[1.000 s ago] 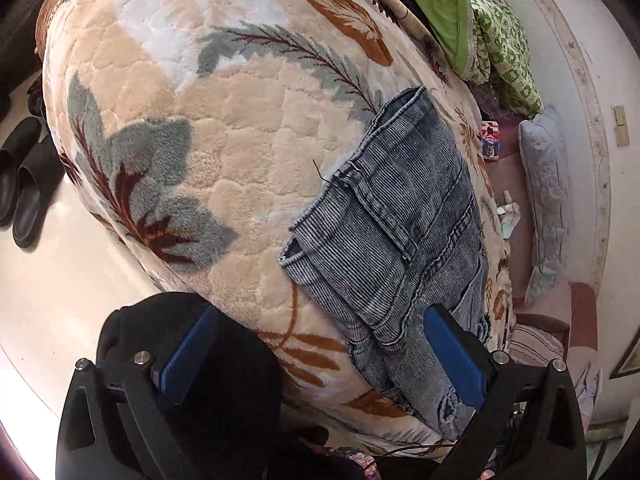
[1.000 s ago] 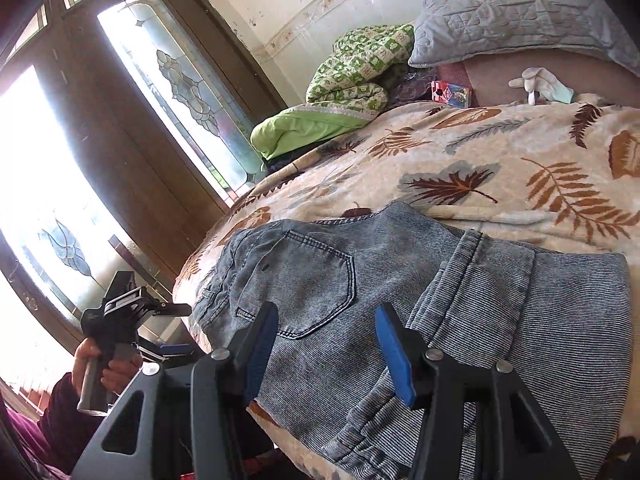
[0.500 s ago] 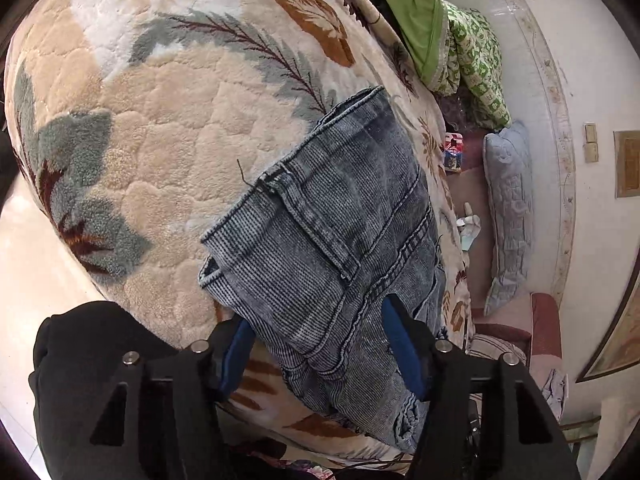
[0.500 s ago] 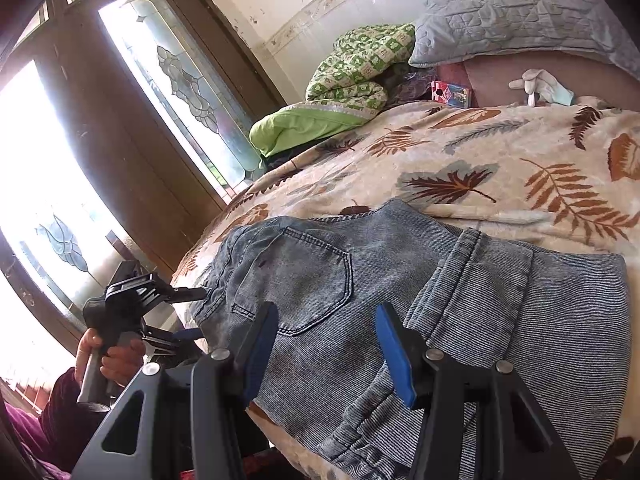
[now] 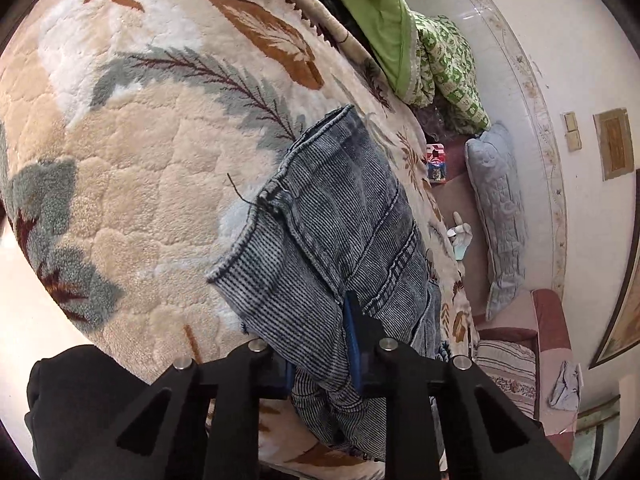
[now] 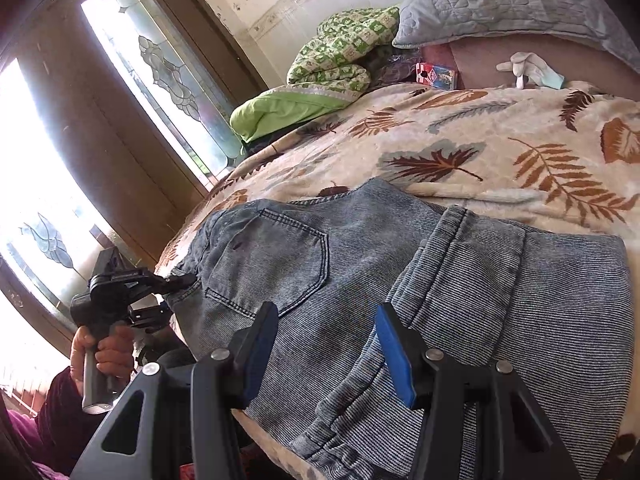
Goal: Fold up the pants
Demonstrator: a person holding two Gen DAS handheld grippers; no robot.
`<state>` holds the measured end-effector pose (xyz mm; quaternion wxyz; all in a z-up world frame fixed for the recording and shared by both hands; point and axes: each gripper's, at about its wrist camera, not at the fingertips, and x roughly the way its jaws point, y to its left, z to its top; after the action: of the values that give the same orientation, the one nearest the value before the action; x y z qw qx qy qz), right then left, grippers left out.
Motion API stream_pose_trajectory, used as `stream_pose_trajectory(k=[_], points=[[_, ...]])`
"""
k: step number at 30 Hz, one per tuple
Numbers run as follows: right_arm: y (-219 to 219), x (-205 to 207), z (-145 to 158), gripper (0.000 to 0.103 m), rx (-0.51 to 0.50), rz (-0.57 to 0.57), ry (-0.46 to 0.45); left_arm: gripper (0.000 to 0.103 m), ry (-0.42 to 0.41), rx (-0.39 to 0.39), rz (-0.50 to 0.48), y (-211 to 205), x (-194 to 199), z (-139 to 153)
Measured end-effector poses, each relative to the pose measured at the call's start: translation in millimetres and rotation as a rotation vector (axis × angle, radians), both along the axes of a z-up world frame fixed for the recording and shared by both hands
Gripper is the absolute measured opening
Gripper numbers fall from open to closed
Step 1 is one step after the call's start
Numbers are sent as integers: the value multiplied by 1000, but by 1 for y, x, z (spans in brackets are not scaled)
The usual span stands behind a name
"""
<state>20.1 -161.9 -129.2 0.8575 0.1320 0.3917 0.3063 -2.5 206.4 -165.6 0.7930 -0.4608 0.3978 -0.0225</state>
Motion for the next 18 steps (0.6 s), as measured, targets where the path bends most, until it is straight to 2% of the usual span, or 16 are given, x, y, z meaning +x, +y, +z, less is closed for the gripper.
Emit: stream_pose_trajectory(k=[5,9,14,18], points=[[-11,0,3,54,6,-41,-11,18,-83,149,-49,-20,0,37],[-38,4,7,54,43,-144,-3,17,-176,280,-123,-49,-2,77],[-95,16,5,54,167,-328,68,17,-294,414,-250,-101,-5,121],[-145,16,9,54,280,-466,90,17,-372,488,-381,-154,-7,144]])
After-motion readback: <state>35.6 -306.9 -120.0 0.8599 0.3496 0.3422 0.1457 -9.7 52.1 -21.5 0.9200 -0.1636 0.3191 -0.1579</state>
